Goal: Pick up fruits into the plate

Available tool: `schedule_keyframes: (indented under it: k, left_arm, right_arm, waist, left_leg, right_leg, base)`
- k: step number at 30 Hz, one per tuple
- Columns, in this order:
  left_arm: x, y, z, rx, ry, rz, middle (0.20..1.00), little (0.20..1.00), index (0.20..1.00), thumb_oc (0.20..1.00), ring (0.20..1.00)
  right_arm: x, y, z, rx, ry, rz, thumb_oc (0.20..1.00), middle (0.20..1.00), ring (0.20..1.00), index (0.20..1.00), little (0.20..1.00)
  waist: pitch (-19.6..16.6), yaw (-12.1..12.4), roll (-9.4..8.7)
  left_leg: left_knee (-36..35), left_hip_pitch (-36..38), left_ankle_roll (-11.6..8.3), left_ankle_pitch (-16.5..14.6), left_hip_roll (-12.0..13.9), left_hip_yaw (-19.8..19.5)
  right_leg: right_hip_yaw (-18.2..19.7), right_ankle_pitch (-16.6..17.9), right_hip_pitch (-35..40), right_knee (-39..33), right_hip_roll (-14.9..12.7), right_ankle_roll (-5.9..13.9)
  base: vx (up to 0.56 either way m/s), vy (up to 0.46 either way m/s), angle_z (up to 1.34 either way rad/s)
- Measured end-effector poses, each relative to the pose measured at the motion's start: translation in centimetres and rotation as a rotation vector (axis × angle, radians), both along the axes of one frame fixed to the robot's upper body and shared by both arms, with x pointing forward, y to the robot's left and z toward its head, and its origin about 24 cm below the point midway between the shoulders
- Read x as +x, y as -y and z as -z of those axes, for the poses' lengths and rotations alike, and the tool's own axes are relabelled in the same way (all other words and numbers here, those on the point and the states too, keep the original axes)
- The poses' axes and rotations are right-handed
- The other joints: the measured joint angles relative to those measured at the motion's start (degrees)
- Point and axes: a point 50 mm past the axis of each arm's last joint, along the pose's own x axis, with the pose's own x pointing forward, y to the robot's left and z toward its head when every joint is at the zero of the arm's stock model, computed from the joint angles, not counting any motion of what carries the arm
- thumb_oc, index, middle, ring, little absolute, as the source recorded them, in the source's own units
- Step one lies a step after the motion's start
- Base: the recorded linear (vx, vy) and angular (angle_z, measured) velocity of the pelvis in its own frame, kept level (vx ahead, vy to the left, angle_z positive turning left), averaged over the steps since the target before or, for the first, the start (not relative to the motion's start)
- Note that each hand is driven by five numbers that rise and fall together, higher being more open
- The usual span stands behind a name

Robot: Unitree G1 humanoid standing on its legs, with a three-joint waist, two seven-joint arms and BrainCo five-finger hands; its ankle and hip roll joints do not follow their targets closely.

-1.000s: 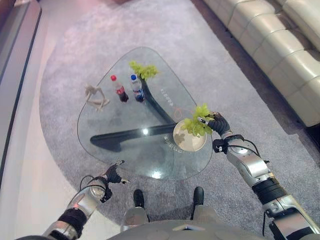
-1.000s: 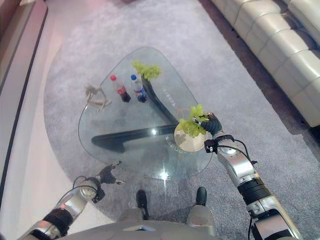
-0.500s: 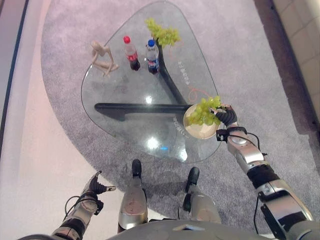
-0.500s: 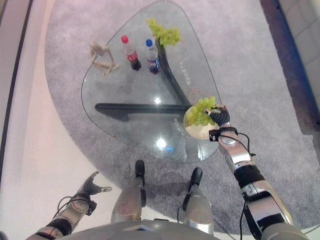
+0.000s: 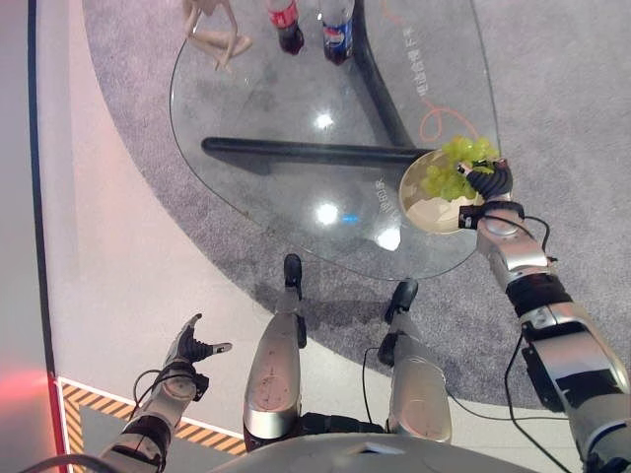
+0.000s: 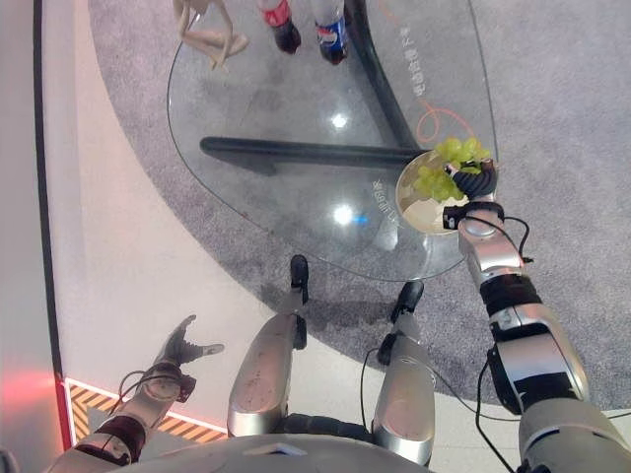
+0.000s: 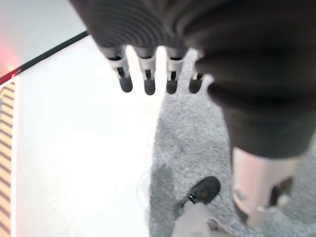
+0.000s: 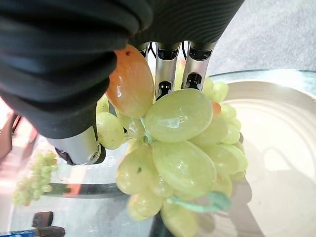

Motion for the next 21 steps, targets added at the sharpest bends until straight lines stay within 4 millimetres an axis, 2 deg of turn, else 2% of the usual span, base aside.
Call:
schedule_keyframes:
  k: [3, 7, 10, 18, 20, 21]
  left_arm:
    - [0.7, 0.5, -0.5, 0.004, 0.045, 0.019, 1.0, 1.0, 1.0, 1.0, 1.0]
    - [1.3, 0.9, -0.9, 0.0, 0.079, 0.027, 1.0, 1.0, 1.0, 1.0, 1.0]
    - [1.9, 1.1, -1.3, -0.002, 0.098, 0.032, 1.0, 1.0, 1.0, 1.0, 1.0]
    - [3.2, 1.3, -2.3, -0.012, 0.133, 0.064, 1.0, 1.0, 1.0, 1.0, 1.0]
    - [3.2, 1.1, -2.4, -0.008, 0.129, 0.059, 1.0, 1.0, 1.0, 1.0, 1.0]
    - [3.2, 1.0, -2.4, -0.01, 0.124, 0.05, 1.0, 1.0, 1.0, 1.0, 1.0]
  right_arm:
    - [0.6, 1.0, -0.6, -0.018, -0.026, 0.04, 0.2, 0.2, 0.2, 0.2, 0.2]
    - [0.8, 1.8, 0.2, -0.031, -0.114, 0.047, 0.2, 0.2, 0.2, 0.2, 0.2]
    - [0.6, 2.4, 1.7, -0.04, -0.242, 0.042, 0.2, 0.2, 0.2, 0.2, 0.2]
    - [-0.4, 4.6, 3.2, 0.028, -0.411, 0.132, 0.2, 0.2, 0.2, 0.2, 0.2]
    - [-0.7, 4.9, 3.6, 0.032, -0.434, 0.17, 1.0, 1.0, 1.0, 1.0, 1.0]
    - [-1.0, 5.1, 3.9, 0.035, -0.445, 0.202, 1.0, 1.0, 1.0, 1.0, 1.0]
  waist:
    - [0.01, 1.18, 0.02]
    - [0.01, 2.66, 0.03]
    - [0.02, 3.51, 0.05]
    - [0.0, 3.62, 0.06]
    - [-0.03, 3.5, 0.1]
    - [-0.04, 3.29, 0.14]
  left_leg:
    - [3.65, -5.73, 0.69, -0.39, -1.03, -1.34]
    - [5.84, -9.77, 1.21, -0.22, -1.95, -2.68]
    - [6.68, -10.75, 1.49, -0.01, -2.23, -2.99]
    - [7.27, -10.73, 1.97, 0.41, -2.52, -3.22]
    - [7.51, -10.46, 1.99, 0.39, -2.6, -3.21]
    - [7.51, -10.01, 2.02, 0.37, -2.68, -3.2]
  right_leg:
    - [0.31, -3.2, -7.21, 8.44, -2.33, -0.24]
    - [0.28, -5.49, -11.88, 13.85, -4.04, -0.63]
    - [0.24, -5.79, -12.85, 15.36, -4.6, -0.67]
    - [0.28, -5.76, -12.66, 16.13, -4.96, -0.71]
    - [0.46, -5.76, -12.39, 16.23, -5.02, -0.71]
    - [0.5, -5.76, -11.95, 16.16, -5.06, -0.71]
  base:
    - [-0.02, 0.0, 0.17]
    - [-0.02, -0.028, 0.19]
    - [-0.01, -0.036, 0.08]
    - [0.0, -0.003, 0.01]
    - [0.0, 0.0, 0.0]
    - [0.0, 0.0, 0.0]
